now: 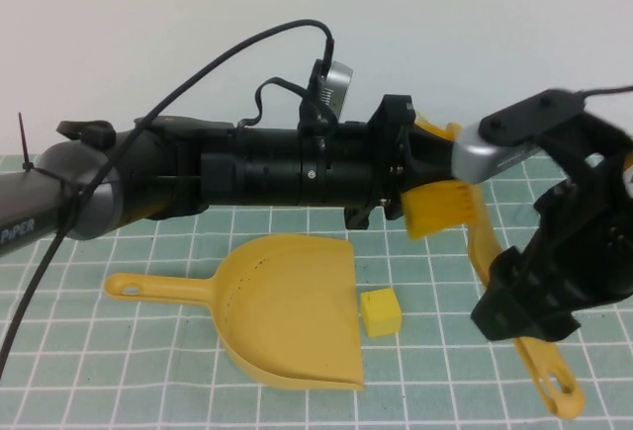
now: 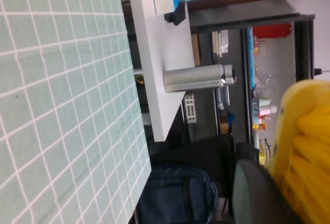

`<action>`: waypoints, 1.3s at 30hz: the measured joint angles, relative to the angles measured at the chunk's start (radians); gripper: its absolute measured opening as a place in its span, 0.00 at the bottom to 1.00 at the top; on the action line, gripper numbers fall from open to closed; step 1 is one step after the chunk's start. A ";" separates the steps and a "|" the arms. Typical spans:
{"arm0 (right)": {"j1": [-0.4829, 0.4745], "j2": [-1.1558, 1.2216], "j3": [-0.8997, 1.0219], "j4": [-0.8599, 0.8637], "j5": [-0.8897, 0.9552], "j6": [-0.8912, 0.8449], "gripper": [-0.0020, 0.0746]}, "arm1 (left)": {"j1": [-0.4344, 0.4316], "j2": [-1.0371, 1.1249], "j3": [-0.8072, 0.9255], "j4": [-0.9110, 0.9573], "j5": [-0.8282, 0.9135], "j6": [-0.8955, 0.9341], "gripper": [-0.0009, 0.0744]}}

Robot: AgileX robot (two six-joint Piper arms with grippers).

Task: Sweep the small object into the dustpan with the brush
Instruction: Hand over the broom

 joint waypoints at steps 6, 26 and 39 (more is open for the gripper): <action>0.000 -0.085 -0.015 -0.046 0.014 -0.017 0.61 | 0.008 0.000 0.000 0.006 -0.002 0.039 0.22; -0.460 -0.129 0.122 0.797 0.040 -0.784 0.62 | 0.008 0.000 0.000 0.008 0.083 0.085 0.22; -0.585 -0.018 0.361 0.951 0.097 -0.885 0.62 | 0.008 0.000 0.000 0.008 0.171 0.107 0.22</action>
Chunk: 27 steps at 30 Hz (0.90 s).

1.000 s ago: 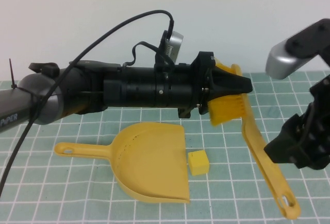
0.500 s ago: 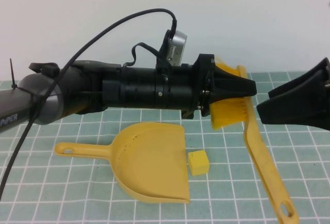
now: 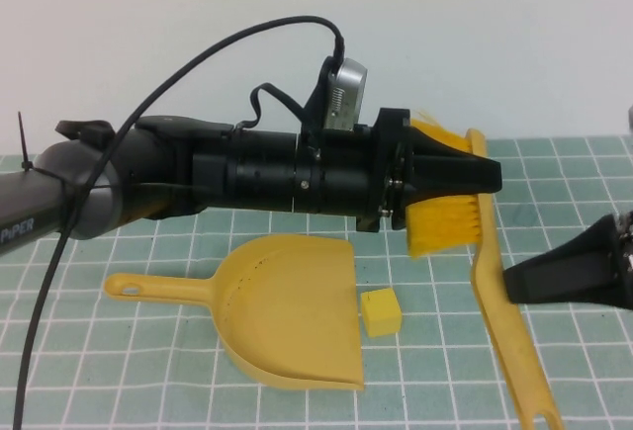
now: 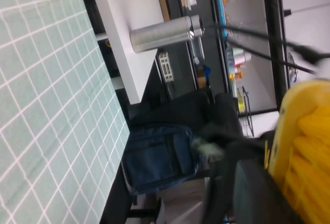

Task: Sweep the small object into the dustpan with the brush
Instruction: Hand over the broom

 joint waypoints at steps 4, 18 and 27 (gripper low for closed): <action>-0.001 0.019 0.069 0.057 -0.006 -0.026 0.61 | 0.000 0.000 0.000 0.014 0.010 0.024 0.22; -0.001 0.008 0.135 0.145 -0.011 -0.037 0.47 | 0.021 0.000 0.000 0.006 -0.016 0.032 0.22; 0.040 0.000 0.138 0.211 -0.025 -0.028 0.46 | 0.066 -0.002 0.000 0.005 -0.040 0.026 0.22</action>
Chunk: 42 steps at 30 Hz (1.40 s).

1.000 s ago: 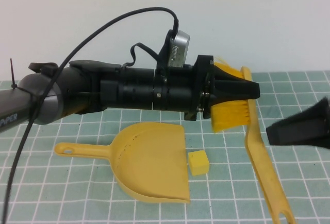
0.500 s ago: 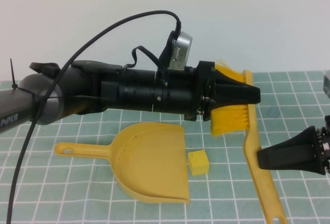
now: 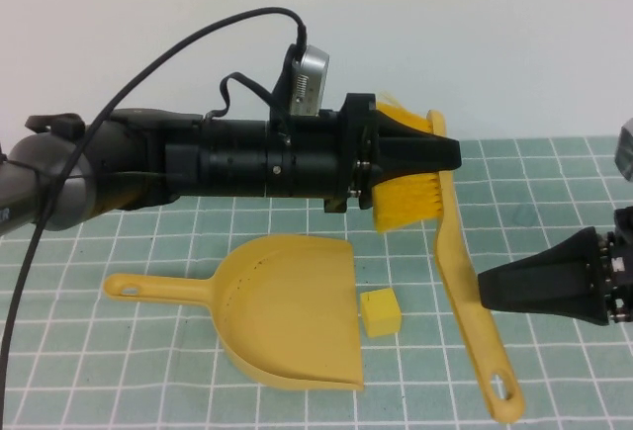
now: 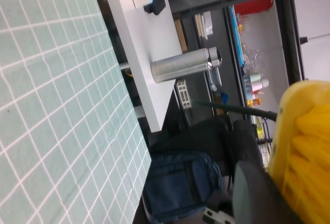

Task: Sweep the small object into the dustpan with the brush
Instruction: Hand over the broom

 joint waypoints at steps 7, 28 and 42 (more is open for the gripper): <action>0.049 0.000 0.000 0.014 -0.016 -0.013 0.46 | 0.000 0.000 0.000 0.016 0.027 -0.015 0.22; 0.058 0.052 0.001 0.005 -0.001 -0.028 0.71 | 0.000 -0.002 0.000 -0.003 0.080 -0.040 0.22; 0.086 0.057 0.001 0.024 -0.021 -0.033 0.47 | 0.002 -0.002 0.000 -0.003 -0.005 -0.043 0.22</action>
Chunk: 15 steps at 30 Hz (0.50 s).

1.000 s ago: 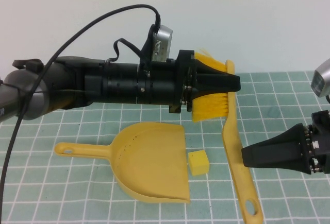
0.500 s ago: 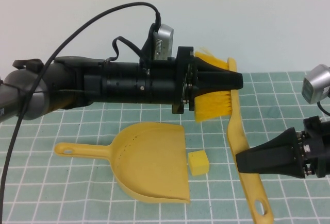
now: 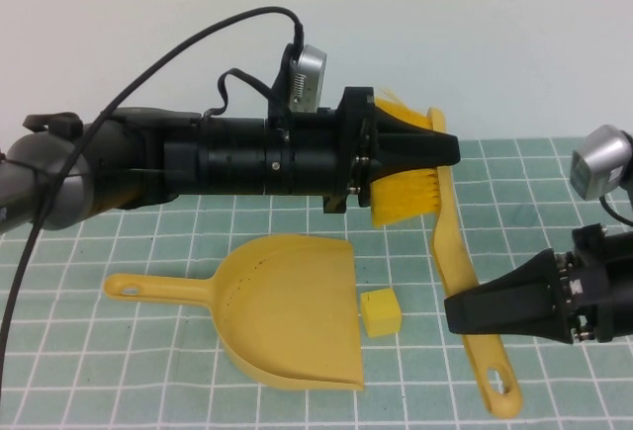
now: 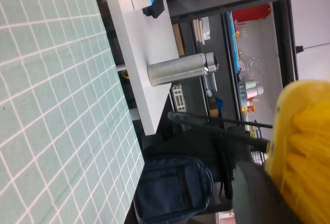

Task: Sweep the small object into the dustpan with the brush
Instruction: Hand over the broom

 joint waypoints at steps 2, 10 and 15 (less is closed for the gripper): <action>0.017 0.001 0.000 0.000 -0.010 0.000 0.43 | 0.002 -0.002 0.000 0.000 0.000 0.000 0.22; 0.033 0.006 0.002 0.000 -0.032 0.010 0.27 | 0.004 -0.004 -0.002 0.000 0.025 0.010 0.22; 0.033 0.006 0.002 0.003 -0.014 -0.004 0.26 | 0.025 0.005 -0.002 -0.003 0.100 0.004 0.30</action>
